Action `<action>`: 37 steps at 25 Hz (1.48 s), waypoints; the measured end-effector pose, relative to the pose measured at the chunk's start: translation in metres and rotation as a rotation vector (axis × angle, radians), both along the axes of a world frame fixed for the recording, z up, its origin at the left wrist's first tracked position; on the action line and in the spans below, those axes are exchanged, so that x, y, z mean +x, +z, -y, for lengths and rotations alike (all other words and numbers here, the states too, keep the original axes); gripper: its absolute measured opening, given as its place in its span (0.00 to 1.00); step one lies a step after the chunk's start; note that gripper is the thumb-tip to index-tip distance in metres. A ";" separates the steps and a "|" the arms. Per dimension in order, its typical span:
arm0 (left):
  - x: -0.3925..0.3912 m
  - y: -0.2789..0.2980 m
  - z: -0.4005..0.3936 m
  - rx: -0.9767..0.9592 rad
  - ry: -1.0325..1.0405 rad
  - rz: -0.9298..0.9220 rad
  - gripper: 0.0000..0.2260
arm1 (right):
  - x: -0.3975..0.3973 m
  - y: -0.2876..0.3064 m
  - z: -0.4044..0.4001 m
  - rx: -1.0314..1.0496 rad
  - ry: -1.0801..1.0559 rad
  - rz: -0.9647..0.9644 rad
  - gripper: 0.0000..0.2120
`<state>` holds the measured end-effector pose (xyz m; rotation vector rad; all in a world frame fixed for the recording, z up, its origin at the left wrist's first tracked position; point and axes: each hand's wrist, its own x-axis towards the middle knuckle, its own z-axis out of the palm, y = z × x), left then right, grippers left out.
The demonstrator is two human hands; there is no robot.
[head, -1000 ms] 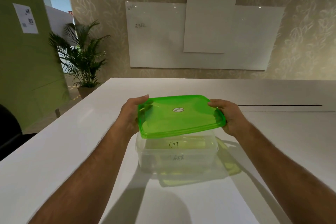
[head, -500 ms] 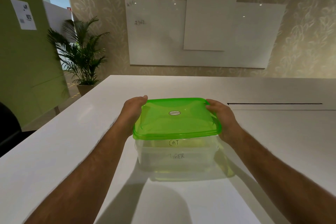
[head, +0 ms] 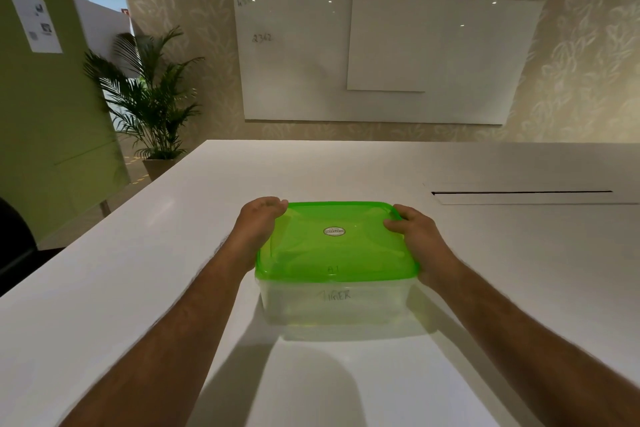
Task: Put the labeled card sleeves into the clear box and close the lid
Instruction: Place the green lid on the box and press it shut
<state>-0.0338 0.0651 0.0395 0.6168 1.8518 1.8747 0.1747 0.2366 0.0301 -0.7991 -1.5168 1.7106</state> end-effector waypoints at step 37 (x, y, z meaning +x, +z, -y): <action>-0.034 -0.013 -0.025 -0.264 0.038 -0.190 0.14 | -0.015 0.003 -0.012 -0.177 0.013 0.229 0.20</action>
